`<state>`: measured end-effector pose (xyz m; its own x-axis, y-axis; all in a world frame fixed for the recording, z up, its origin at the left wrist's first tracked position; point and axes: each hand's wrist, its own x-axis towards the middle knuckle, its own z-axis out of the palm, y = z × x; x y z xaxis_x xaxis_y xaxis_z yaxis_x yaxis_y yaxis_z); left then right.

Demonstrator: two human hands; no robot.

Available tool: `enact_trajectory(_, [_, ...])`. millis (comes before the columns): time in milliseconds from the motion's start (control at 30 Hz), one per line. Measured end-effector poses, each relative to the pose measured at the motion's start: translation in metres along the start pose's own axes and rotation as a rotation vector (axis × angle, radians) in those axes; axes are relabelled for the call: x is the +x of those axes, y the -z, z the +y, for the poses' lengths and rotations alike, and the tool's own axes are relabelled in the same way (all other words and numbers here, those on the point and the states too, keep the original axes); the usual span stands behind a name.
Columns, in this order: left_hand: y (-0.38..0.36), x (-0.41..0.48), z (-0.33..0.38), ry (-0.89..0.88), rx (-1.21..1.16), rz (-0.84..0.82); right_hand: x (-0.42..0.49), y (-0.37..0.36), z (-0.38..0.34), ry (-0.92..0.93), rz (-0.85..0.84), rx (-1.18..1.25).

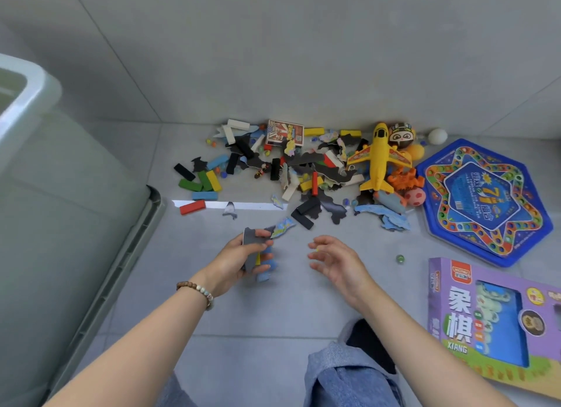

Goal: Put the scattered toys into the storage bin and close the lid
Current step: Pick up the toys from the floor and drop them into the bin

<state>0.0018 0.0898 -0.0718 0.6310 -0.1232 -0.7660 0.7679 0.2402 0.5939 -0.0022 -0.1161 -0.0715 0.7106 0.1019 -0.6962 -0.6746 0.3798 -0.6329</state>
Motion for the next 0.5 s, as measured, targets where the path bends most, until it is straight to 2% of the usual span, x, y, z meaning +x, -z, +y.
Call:
enact_trajectory(67, [-0.021, 0.006, 0.003, 0.008, 0.018, 0.000, -0.002, 0.023, -0.019, -0.001, 0.057, 0.164])
enact_trajectory(100, [-0.032, 0.009, 0.004, 0.014, 0.025, -0.007, -0.002, 0.037, -0.026, 0.027, 0.134, 0.154])
enact_trajectory(133, [-0.041, 0.011, 0.005, 0.021, 0.026, -0.016, -0.001, 0.052, -0.030, 0.077, 0.247, 0.054])
enact_trajectory(200, [-0.057, 0.017, 0.005, 0.025, 0.030, -0.020, 0.000, 0.084, -0.032, 0.213, 0.489, -0.315])
enact_trajectory(267, [-0.068, 0.021, 0.005, 0.022, 0.049, -0.017, -0.001, 0.112, -0.028, 0.338, 0.622, -0.661])
enact_trajectory(400, [-0.078, 0.029, 0.007, 0.013, 0.074, -0.001, 0.003, 0.131, -0.015, 0.338, 0.550, -1.012])
enact_trajectory(500, [-0.075, 0.033, 0.009, 0.004, 0.083, 0.017, 0.012, 0.134, -0.009, 0.299, 0.579, -1.182])
